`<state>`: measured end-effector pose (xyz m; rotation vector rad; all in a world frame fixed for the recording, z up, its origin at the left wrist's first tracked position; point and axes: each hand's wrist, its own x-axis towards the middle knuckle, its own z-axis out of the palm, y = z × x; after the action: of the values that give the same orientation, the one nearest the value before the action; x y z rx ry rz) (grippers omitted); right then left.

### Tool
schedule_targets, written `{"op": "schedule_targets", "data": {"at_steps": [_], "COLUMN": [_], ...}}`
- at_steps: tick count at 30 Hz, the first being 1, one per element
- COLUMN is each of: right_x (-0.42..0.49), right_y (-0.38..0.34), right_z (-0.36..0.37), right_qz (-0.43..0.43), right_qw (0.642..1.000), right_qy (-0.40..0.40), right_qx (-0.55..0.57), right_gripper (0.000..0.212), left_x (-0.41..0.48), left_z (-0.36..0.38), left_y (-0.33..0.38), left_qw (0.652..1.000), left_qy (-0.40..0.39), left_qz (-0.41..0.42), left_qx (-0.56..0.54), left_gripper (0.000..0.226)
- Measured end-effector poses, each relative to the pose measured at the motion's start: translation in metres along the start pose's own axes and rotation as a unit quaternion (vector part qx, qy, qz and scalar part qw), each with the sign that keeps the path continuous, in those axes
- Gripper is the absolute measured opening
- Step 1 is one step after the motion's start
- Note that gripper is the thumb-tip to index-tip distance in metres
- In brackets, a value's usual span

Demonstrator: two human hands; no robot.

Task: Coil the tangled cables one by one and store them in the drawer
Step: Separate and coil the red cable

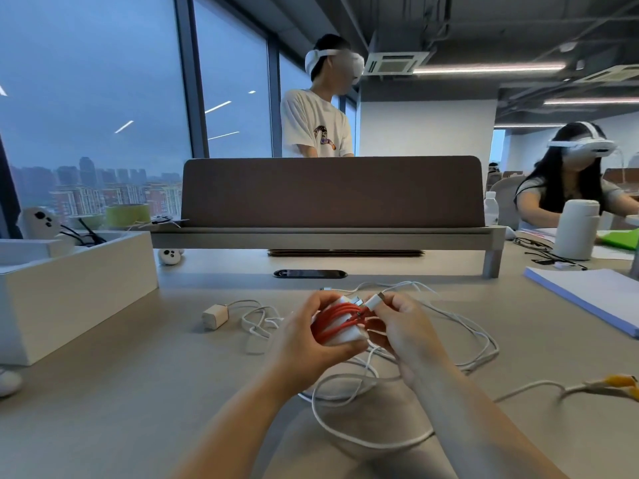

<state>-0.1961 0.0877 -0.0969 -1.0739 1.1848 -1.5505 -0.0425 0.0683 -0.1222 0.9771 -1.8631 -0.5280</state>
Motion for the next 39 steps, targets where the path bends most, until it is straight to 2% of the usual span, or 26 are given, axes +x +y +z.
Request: {"op": "schedule_targets", "data": {"at_steps": [4, 7, 10, 12, 16, 20, 28, 35, 39], "right_x": [-0.001, -0.004, -0.006, -0.007, -0.010, -0.012, -0.013, -0.009, -0.009], "right_y": [-0.002, -0.002, -0.002, 0.000, 0.000, -0.003, -0.004, -0.003, -0.004], "right_z": [-0.001, 0.000, 0.001, 0.002, 0.004, 0.003, 0.003, 0.000, 0.003], "right_qz": [0.014, -0.016, -0.009, -0.010, -0.016, -0.008, -0.035, -0.006, 0.027], "right_qw": [1.000, 0.998, 0.993, 0.990, 0.992, 0.992, 0.994, 0.997, 0.994], "right_qy": [0.004, -0.053, -0.119, -0.139, -0.123, -0.122, -0.103, -0.077, -0.089], "right_qx": [0.011, -0.010, 0.002, 0.003, 0.008, 0.036, -0.016, -0.001, 0.061], "right_gripper": [0.036, 0.050, 0.055, 0.050, 0.044, 0.033, 0.027, 0.023, 0.013], "left_x": [0.000, 0.001, 0.002, 0.003, 0.002, 0.002, 0.000, -0.003, -0.003], "left_z": [-0.004, -0.004, -0.006, -0.007, -0.010, -0.011, -0.014, -0.011, -0.009], "left_y": [-0.003, -0.002, -0.003, -0.004, -0.003, -0.004, -0.005, 0.002, 0.003], "left_qw": [1.000, 0.999, 0.998, 0.998, 0.999, 1.000, 0.999, 0.996, 0.996], "left_qy": [0.011, 0.023, 0.030, 0.032, 0.026, 0.016, 0.002, 0.004, 0.034], "left_qz": [-0.023, -0.040, -0.049, -0.046, -0.034, -0.024, 0.014, 0.039, 0.057], "left_qx": [-0.007, -0.007, -0.013, -0.008, -0.003, -0.006, 0.036, 0.075, 0.065], "left_gripper": [0.061, 0.056, 0.063, 0.066, 0.058, 0.063, 0.066, 0.055, 0.053]}}
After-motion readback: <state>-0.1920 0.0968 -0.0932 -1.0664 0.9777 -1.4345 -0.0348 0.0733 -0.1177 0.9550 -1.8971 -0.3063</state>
